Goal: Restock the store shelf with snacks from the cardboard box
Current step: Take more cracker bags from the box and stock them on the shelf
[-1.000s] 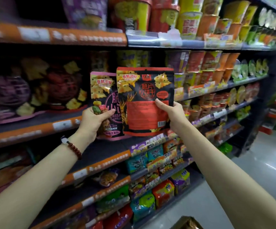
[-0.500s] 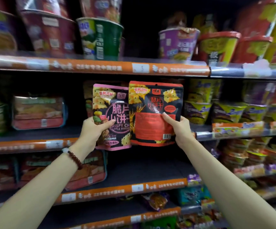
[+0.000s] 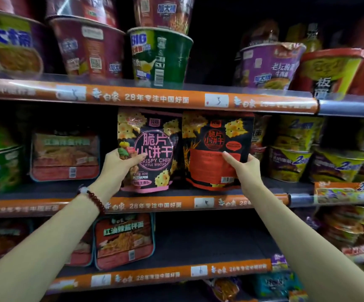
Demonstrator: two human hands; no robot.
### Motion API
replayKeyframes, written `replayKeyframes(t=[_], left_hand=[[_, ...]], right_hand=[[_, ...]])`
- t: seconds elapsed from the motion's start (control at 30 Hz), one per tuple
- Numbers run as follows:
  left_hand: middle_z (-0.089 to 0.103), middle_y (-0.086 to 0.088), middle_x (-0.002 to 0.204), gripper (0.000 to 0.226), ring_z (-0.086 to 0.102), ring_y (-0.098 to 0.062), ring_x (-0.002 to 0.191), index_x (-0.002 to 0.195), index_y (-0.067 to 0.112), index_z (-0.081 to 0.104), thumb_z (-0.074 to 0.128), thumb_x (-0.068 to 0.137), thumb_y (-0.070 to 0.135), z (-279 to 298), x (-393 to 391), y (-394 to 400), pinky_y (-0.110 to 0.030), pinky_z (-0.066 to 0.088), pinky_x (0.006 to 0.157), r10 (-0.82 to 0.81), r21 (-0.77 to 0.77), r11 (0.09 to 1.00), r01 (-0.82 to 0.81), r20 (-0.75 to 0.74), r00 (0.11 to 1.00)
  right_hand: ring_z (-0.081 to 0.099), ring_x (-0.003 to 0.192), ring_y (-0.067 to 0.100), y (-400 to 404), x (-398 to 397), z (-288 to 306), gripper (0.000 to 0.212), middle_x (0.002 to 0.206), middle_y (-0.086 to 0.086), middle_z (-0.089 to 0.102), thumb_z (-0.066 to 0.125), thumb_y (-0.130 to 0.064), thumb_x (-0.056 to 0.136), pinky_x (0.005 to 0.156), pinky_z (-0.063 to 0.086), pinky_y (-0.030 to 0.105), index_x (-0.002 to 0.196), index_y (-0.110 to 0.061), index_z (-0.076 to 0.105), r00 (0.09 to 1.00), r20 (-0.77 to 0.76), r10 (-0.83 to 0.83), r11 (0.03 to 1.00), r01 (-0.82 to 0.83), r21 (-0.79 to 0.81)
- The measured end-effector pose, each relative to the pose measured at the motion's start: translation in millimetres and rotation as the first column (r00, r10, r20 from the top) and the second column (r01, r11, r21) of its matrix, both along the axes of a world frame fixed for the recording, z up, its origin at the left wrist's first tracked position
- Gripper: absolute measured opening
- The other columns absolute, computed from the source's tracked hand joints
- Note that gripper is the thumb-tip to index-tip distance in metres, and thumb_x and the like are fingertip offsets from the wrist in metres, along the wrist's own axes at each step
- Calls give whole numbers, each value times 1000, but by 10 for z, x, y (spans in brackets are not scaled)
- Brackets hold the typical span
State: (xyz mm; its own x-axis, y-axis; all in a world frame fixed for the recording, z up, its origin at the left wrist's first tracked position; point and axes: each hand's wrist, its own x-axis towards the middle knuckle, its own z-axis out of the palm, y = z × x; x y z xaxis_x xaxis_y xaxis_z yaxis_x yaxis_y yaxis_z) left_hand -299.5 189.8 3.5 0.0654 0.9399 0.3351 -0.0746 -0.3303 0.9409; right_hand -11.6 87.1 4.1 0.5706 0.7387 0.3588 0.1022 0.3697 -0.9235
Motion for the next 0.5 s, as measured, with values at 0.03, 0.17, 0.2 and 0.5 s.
replayKeyframes(t=[0.03, 0.17, 0.2, 0.5], left_hand=[[72, -6, 90, 19, 66, -22, 83, 90, 10, 67, 79, 77, 17, -40, 5, 28, -36, 54, 78, -25, -10, 1000, 25, -10, 1000], [67, 0, 93, 30, 63, -17, 88, 94, 19, 61, 80, 71, 16, -176, -27, 60, -37, 50, 89, -172, -64, 984, 167, -78, 982], [66, 0, 92, 41, 63, -17, 87, 95, 21, 58, 83, 63, 19, -181, -45, 57, -36, 49, 88, -225, -72, 974, 216, -141, 964], [64, 9, 110, 66, 60, -2, 99, 123, 20, 51, 83, 67, 5, -172, -52, 284, -20, 46, 84, -226, -14, 970, 241, -405, 886]], right_hand=[[69, 87, 14, 17, 43, -54, 16, 92, -3, 72, 79, -25, 78, 75, 55, 33, 89, -22, 67, 1000, 23, 6, 1000, -6, -20], [70, 93, 17, 41, 218, -226, 22, 100, 2, 73, 78, -16, 78, 84, 56, 36, 97, -19, 68, 984, 126, 125, 985, -108, -136], [71, 91, 16, 38, 248, -232, 27, 100, 3, 73, 79, -11, 76, 82, 57, 33, 99, -18, 66, 973, 164, 164, 975, -135, -175], [73, 81, 10, 166, 331, -214, 40, 93, 1, 74, 80, 5, 69, 67, 57, 21, 98, -16, 63, 952, 209, 226, 959, -180, -217]])
